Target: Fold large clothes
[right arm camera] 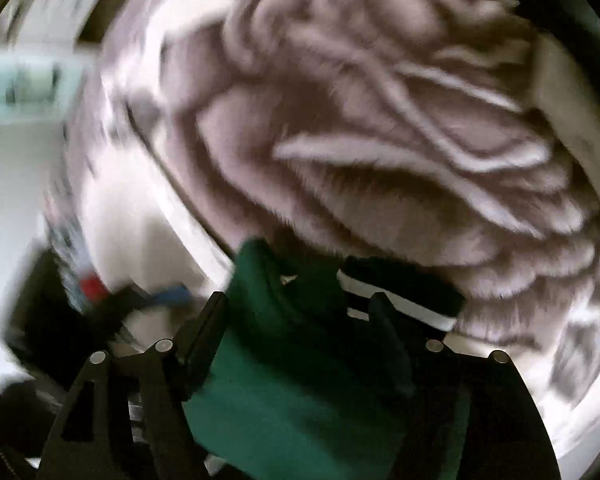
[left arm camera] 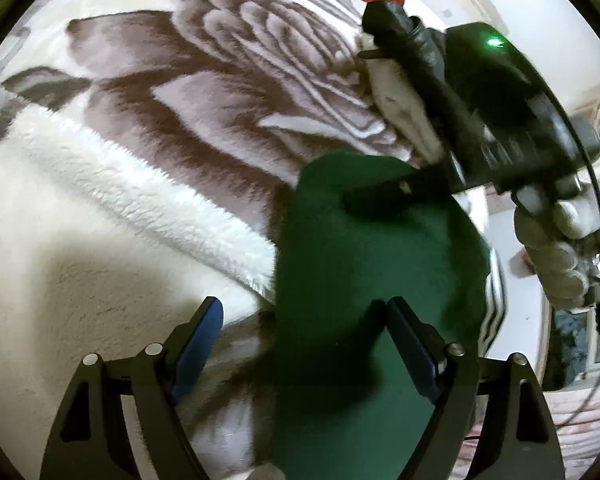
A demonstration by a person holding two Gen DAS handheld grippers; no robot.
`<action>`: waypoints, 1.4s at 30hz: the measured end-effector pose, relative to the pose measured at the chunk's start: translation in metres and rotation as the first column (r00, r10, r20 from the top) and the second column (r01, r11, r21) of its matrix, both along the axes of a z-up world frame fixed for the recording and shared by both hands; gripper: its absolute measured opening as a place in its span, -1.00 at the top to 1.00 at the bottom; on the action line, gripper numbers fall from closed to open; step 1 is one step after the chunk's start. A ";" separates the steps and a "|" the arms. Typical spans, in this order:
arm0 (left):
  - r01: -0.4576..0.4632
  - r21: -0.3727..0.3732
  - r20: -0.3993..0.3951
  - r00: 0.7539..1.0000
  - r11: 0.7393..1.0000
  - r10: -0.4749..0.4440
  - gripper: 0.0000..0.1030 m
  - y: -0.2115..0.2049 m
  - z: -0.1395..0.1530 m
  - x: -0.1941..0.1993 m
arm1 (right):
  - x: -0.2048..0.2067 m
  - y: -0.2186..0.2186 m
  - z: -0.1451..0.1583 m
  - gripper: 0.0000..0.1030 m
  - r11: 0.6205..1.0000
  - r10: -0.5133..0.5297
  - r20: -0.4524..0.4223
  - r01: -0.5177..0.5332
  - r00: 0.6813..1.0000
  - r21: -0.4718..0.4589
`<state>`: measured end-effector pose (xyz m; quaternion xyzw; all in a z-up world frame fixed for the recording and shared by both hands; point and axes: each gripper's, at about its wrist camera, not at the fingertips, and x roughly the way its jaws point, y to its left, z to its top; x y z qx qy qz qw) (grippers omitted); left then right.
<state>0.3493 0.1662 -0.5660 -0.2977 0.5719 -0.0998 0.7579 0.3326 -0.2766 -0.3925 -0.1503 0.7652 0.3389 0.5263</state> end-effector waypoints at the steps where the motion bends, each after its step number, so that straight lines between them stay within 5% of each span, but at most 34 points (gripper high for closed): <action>1: 0.008 0.009 -0.002 1.000 1.000 -0.008 -0.63 -0.002 -0.002 -0.001 | -0.001 -0.002 -0.014 0.13 0.998 -0.062 -0.052 0.061 0.997 -0.004; 3: 0.009 -0.003 -0.008 1.000 1.000 -0.009 -0.63 -0.002 -0.004 -0.002 | 0.010 -0.021 -0.032 0.19 0.961 -0.272 -0.152 0.275 0.950 0.004; 4: 0.008 -0.023 -0.009 1.000 1.000 -0.008 -0.63 -0.002 -0.003 -0.003 | 0.018 -0.042 -0.041 0.20 0.903 -0.415 -0.221 0.429 0.882 0.014; 5: 0.013 -0.036 -0.010 1.000 0.999 -0.014 -0.63 -0.004 -0.002 -0.003 | 0.019 -0.052 -0.042 0.20 0.878 -0.458 -0.240 0.477 0.856 0.028; 8: 0.047 0.011 0.004 0.999 0.999 -0.047 -0.63 -0.014 0.010 -0.003 | 0.009 -0.074 -0.010 0.10 0.884 -0.418 -0.210 0.449 0.884 0.130; 12: 0.058 0.044 -0.008 0.998 0.997 -0.058 -0.63 -0.024 0.013 -0.001 | -0.007 -0.171 0.065 -0.35 0.788 -0.573 -0.084 0.576 0.815 0.219; 15: 0.045 0.056 -0.018 0.999 0.997 -0.044 -0.63 -0.028 0.012 0.002 | -0.030 -0.256 0.089 -0.41 0.759 -0.650 0.110 0.636 0.752 0.143; 19: 0.027 0.090 -0.025 0.999 0.996 -0.025 -0.63 -0.035 0.010 0.007 | -0.062 -0.337 0.046 -0.45 0.649 -0.755 0.000 0.746 0.656 0.150; 23: 0.010 0.114 -0.024 1.000 0.993 -0.007 -0.63 -0.043 0.012 0.013 | -0.069 -0.341 0.002 -0.43 0.578 -0.763 -0.149 0.767 0.629 0.279; 24: 0.011 0.129 -0.023 1.000 0.992 -0.009 -0.63 -0.046 0.013 0.014 | -0.068 -0.337 -0.001 -0.31 0.544 -0.773 -0.164 0.774 0.612 0.323; 25: 0.016 0.147 -0.025 1.000 0.989 -0.013 -0.63 -0.049 0.015 0.014 | -0.067 -0.330 -0.001 0.63 0.528 -0.771 -0.162 0.760 0.616 0.379; 26: 0.021 0.158 -0.024 1.000 0.987 -0.017 -0.63 -0.051 0.016 0.014 | -0.066 -0.319 0.001 0.94 0.543 -0.752 -0.167 0.743 0.638 0.391; 27: 0.028 0.169 -0.022 0.999 0.985 -0.025 -0.63 -0.053 0.017 0.014 | -0.064 -0.311 0.006 0.94 0.568 -0.753 -0.128 0.736 0.646 0.369; 31: 0.062 0.144 -0.017 0.998 0.988 -0.060 -0.64 -0.065 0.020 0.011 | -0.063 -0.329 0.046 0.96 0.519 -0.822 -0.004 0.750 0.570 0.410; 34: 0.079 0.188 -0.025 0.997 0.979 -0.076 -0.64 -0.074 0.021 0.009 | -0.062 -0.341 0.024 0.95 0.562 -0.817 0.045 0.774 0.575 0.291; 35: 0.090 0.213 -0.032 0.996 0.973 -0.085 -0.64 -0.078 0.021 0.008 | -0.062 -0.339 0.012 0.94 0.590 -0.795 0.021 0.766 0.606 0.255; 37: 0.100 0.234 -0.033 0.995 0.967 -0.095 -0.63 -0.082 0.021 0.004 | -0.063 -0.342 -0.002 0.64 0.592 -0.788 -0.046 0.777 0.614 0.216; 38: 0.103 0.237 -0.032 0.995 0.966 -0.099 -0.63 -0.083 0.022 -0.001 | -0.065 -0.346 -0.001 0.21 0.575 -0.799 -0.064 0.791 0.598 0.211; 42: 0.095 0.235 -0.040 0.995 0.967 -0.088 -0.63 -0.087 0.023 -0.017 | -0.102 -0.375 0.036 -0.13 0.533 -0.817 -0.103 0.811 0.567 0.241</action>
